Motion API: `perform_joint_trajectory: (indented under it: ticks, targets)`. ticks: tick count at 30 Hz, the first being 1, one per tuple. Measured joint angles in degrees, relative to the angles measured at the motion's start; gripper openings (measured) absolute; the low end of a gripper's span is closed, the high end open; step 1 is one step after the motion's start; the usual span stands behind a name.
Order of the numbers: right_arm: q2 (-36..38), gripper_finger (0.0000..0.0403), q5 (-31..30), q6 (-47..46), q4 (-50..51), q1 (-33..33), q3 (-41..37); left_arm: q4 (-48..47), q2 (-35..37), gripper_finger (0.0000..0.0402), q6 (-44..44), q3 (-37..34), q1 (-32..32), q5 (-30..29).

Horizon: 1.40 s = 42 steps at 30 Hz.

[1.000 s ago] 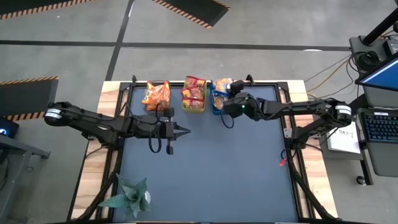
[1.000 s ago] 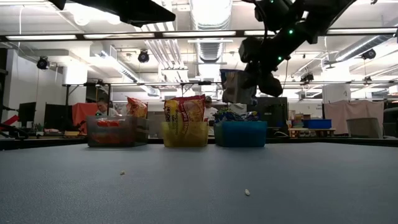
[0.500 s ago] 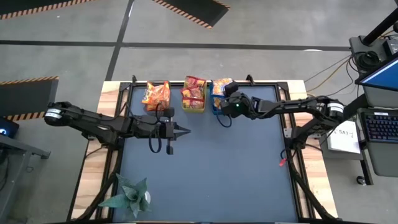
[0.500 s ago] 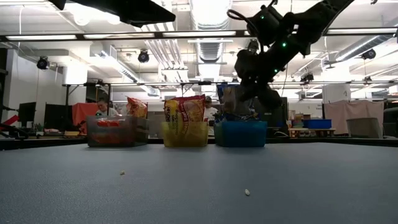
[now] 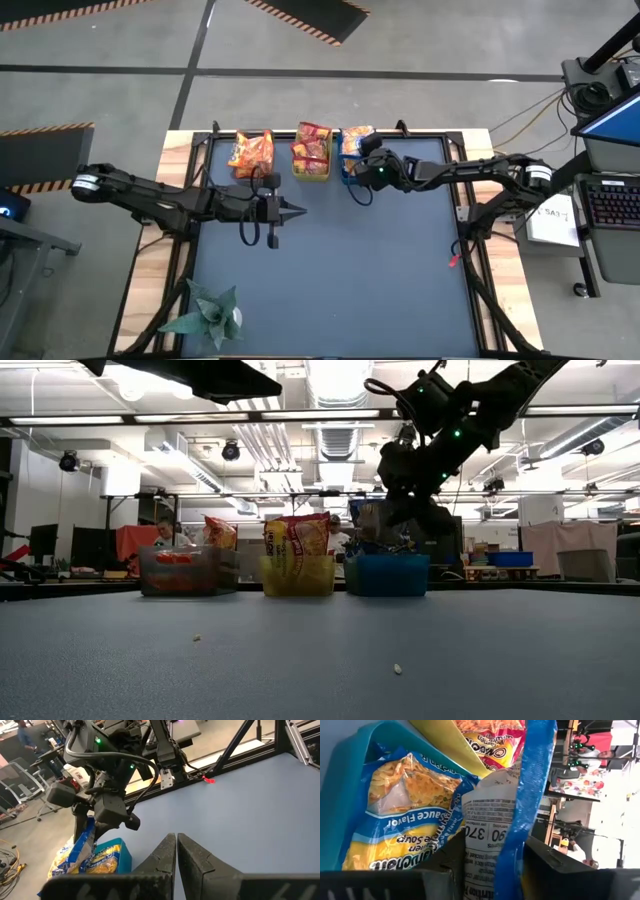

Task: Sort Maruchan noodles
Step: Put the blue noodle pack into the blue bin

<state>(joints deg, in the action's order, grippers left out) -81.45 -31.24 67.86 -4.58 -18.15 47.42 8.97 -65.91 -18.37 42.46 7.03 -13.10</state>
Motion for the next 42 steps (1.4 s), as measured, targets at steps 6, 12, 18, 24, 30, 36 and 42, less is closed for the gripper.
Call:
perform_joint_trajectory:
  ticks: [6,12,18,24,30,36,42]
  targets:
    - [0.0,0.0149,-0.02,-2.65,-0.04,0.0,0.0,-0.04,0.0,0.0,0.02,-0.15,0.0,0.0]
    - [0.0,0.015,-0.21,-5.01,0.05,0.0,-0.02,-0.04,0.0,0.0,0.02,-0.17,0.0,0.0]
    - [0.0,0.0147,0.22,-4.99,0.0,0.0,-0.02,-0.04,0.0,0.0,0.02,-0.2,0.0,0.0]
    - [0.0,0.0149,-0.26,-8.05,0.65,0.0,-0.02,-0.04,0.0,0.0,0.04,-0.2,0.0,0.0]
    - [0.0,0.0153,-0.26,-11.77,1.29,0.0,-0.07,-0.04,0.0,0.0,0.44,-0.2,0.02,0.0]
    - [0.39,0.0134,-0.19,-10.26,1.29,0.0,-0.07,-0.04,0.0,0.0,0.46,-0.22,0.02,0.0]
    - [0.42,0.0089,-0.33,-11.3,1.01,0.0,-0.07,-0.02,0.0,0.0,0.46,-0.22,0.02,0.0]
